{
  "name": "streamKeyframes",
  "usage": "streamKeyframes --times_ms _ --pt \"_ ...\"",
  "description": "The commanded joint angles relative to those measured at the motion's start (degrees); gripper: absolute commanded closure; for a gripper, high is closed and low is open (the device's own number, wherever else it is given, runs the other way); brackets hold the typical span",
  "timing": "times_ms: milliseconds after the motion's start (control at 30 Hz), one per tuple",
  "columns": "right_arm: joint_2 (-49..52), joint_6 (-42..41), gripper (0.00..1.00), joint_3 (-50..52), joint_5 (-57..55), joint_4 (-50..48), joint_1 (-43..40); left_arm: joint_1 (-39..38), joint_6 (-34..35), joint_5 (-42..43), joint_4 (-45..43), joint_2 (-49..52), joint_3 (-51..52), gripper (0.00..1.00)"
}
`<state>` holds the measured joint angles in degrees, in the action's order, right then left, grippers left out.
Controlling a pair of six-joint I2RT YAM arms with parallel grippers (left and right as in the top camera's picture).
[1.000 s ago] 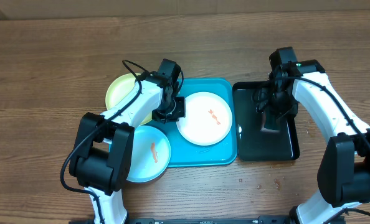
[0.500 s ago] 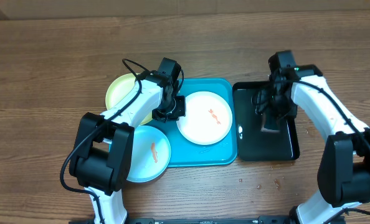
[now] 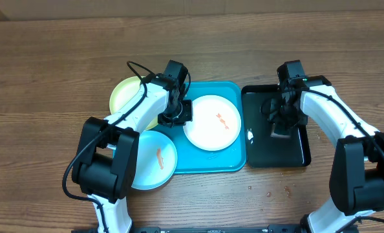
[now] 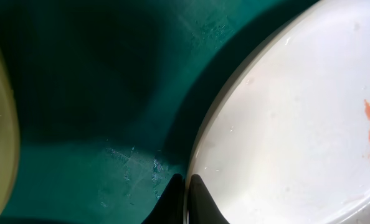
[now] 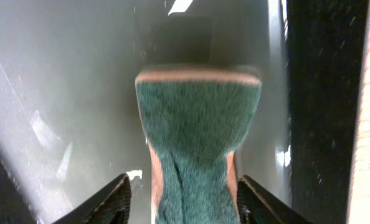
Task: Clean dirty plates on tray and stack at the side
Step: 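Dip and rub the green sponge in the black water basin with right gripper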
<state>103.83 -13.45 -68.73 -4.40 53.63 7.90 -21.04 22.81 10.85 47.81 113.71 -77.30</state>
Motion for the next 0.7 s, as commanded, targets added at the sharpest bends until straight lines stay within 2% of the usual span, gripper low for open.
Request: streamKeyframes --times_ms 0,667 --pt "-0.2 -0.1 0.48 0.4 -1.8 -1.4 -0.3 -0.3 0.4 -1.0 -0.2 0.5 -1.4 0.96" --pt "-0.2 -3.3 0.50 4.4 -0.5 -6.1 -0.3 -0.3 0.4 -1.0 -0.9 0.5 -1.4 0.96"
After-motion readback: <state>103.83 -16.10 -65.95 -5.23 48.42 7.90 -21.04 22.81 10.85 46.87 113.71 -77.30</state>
